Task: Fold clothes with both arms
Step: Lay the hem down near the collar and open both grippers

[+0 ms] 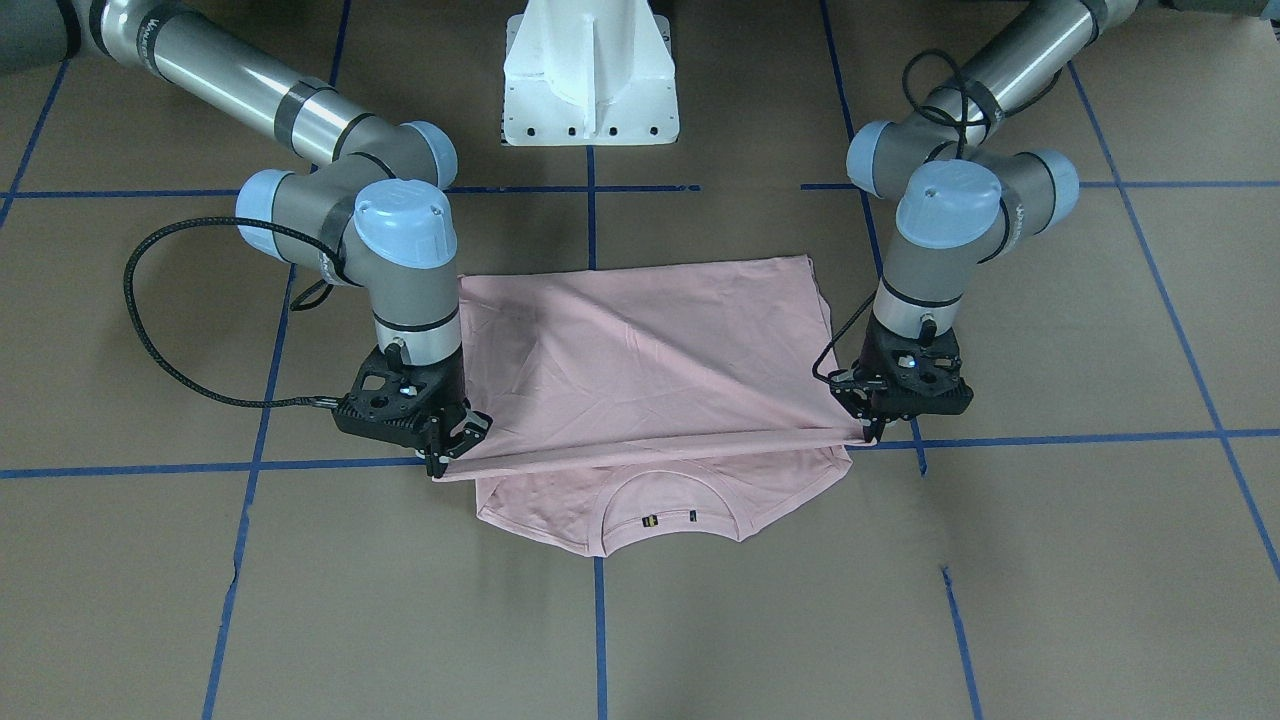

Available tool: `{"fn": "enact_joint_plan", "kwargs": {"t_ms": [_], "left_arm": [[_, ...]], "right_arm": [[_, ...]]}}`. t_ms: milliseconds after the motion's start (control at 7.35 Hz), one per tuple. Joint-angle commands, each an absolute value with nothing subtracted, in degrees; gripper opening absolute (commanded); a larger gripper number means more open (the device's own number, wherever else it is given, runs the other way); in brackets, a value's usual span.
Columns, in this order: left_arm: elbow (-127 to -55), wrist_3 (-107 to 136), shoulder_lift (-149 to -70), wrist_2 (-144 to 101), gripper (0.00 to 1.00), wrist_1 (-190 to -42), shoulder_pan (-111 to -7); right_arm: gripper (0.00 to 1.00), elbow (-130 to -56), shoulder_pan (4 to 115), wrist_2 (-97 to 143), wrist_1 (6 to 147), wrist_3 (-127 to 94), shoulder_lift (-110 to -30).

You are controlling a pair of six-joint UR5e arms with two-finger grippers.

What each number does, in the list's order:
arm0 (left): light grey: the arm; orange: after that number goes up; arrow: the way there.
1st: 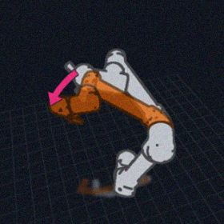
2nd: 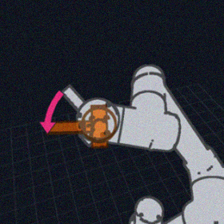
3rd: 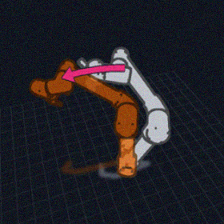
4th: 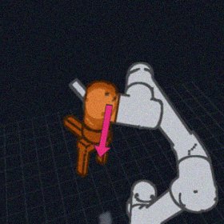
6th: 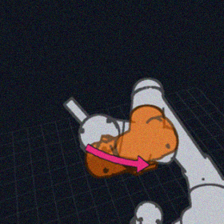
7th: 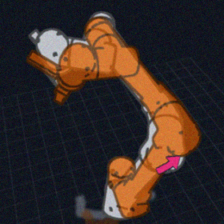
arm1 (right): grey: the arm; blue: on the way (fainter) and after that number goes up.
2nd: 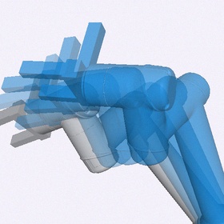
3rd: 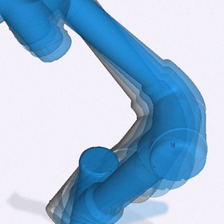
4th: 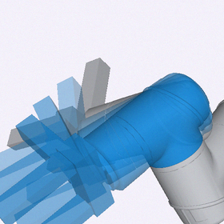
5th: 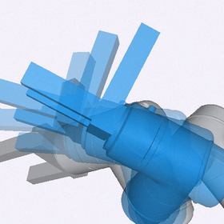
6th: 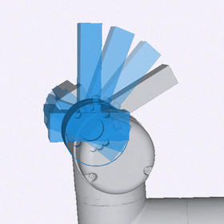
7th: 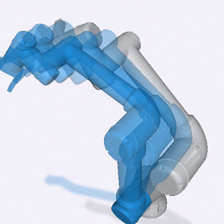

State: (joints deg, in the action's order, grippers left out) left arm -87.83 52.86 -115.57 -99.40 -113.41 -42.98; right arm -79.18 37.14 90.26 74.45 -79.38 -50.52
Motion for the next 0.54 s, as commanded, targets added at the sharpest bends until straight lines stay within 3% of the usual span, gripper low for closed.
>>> {"fn": "enact_joint_plan", "kwargs": {"t_ms": [0,272,408], "left_arm": [[-87.5,52.8,-115.7,-99.4,0.0,-113.5,-42.9],[-87.5,52.9,-115.8,-99.4,0.0,-113.5,-42.9],[-87.6,52.7,-115.8,-99.4,0.0,-113.5,-43.0]], "right_arm": [[0.0,-77.0,37.6,90.3,74.4,-78.3,-49.3],[0.0,-76.8,38.0,90.3,74.4,-77.3,-49.7],[0.16,-76.8,38.0,90.4,74.3,-77.3,-49.7]]}}
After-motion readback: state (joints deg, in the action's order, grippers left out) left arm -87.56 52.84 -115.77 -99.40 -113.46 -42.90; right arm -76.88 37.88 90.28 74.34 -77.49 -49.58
